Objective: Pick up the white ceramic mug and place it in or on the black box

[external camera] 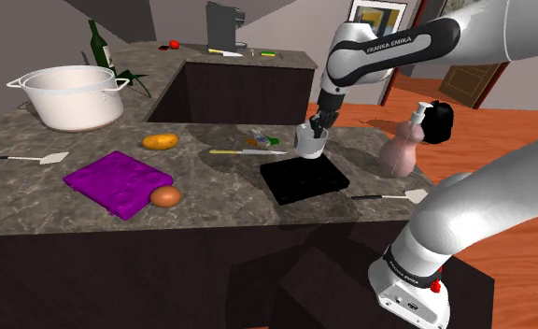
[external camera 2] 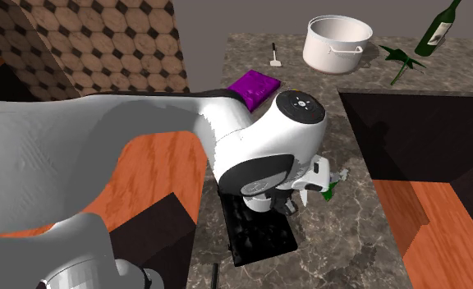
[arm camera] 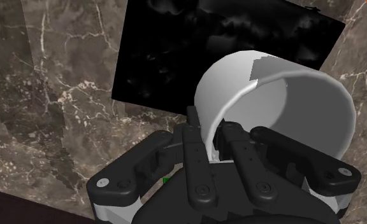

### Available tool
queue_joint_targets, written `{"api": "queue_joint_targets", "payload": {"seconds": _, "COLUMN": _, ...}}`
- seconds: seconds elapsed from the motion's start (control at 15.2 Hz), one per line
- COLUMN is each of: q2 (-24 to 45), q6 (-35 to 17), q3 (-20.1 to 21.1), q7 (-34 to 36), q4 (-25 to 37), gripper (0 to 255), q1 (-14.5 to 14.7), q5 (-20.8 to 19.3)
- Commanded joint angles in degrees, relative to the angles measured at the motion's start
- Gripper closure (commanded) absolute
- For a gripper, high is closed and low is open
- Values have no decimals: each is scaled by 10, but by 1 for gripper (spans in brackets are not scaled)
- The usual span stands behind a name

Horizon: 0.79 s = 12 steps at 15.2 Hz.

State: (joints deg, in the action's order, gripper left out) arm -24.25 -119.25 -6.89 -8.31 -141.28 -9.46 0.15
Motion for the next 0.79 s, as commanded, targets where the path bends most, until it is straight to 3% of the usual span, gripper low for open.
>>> {"api": "queue_joint_targets", "payload": {"seconds": 0.0, "q2": 5, "q6": -16, "q3": -2, "q7": -3, "q4": -11, "gripper": 255, "q1": -1, "q5": 0}}
{"api": "queue_joint_targets", "payload": {"seconds": 0.73, "q2": 50, "q6": -117, "q3": -7, "q7": -11, "q4": -67, "gripper": 255, "q1": 2, "q5": 5}}
